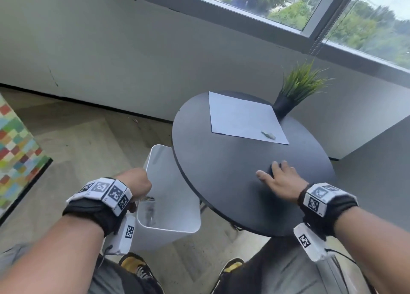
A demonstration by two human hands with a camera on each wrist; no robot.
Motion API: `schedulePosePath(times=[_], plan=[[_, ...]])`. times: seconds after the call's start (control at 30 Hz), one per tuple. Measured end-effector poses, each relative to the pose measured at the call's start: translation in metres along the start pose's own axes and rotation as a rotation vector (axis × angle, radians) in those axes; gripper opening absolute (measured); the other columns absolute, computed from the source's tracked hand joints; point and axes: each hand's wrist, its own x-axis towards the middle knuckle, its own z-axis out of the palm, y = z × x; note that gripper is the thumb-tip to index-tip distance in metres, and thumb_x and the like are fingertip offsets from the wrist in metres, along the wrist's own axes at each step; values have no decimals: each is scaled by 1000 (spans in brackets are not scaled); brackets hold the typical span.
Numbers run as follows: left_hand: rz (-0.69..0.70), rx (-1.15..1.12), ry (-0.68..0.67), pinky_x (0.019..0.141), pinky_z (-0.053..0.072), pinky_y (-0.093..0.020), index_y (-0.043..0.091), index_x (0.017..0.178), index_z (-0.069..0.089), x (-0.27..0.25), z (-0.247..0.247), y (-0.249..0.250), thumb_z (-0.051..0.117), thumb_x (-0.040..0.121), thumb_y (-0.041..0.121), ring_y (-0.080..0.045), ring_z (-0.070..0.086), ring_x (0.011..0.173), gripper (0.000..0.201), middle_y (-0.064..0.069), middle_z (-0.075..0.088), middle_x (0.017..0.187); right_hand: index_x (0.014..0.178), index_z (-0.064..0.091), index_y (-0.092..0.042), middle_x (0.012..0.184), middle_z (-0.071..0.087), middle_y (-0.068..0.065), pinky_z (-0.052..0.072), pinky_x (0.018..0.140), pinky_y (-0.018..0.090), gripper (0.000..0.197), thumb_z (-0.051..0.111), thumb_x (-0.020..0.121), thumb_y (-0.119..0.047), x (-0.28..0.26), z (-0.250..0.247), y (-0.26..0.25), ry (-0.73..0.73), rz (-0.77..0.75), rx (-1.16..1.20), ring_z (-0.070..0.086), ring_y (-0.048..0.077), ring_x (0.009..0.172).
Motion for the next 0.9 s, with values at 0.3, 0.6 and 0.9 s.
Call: schedulePosePath(times=[0.3,0.6,0.9], plan=[[-11,50,2,36,35,-17,-1,104,63,2,-2,3,37,89,5,-19,58,43,31,-11,63,68,154,-2,-26,162,-6,-5,-8,116,21,98,15,75,-82,-20,-3,-74,-60,-743,-144,-7,8,148],[3,172,44,57,45,-24,6,108,66,22,3,-1,42,94,12,-23,60,74,28,-11,68,98,151,-2,-36,161,-11,-13,5,117,52,84,29,85,-77,-49,16,-116,-107,-852,-227,-12,16,148],[36,163,13,41,41,-19,7,99,64,26,1,-4,41,91,6,-19,64,60,24,-9,67,82,150,-3,-38,161,-12,-12,-10,114,48,89,26,78,-80,-122,53,-120,-113,-857,-10,-16,11,147]])
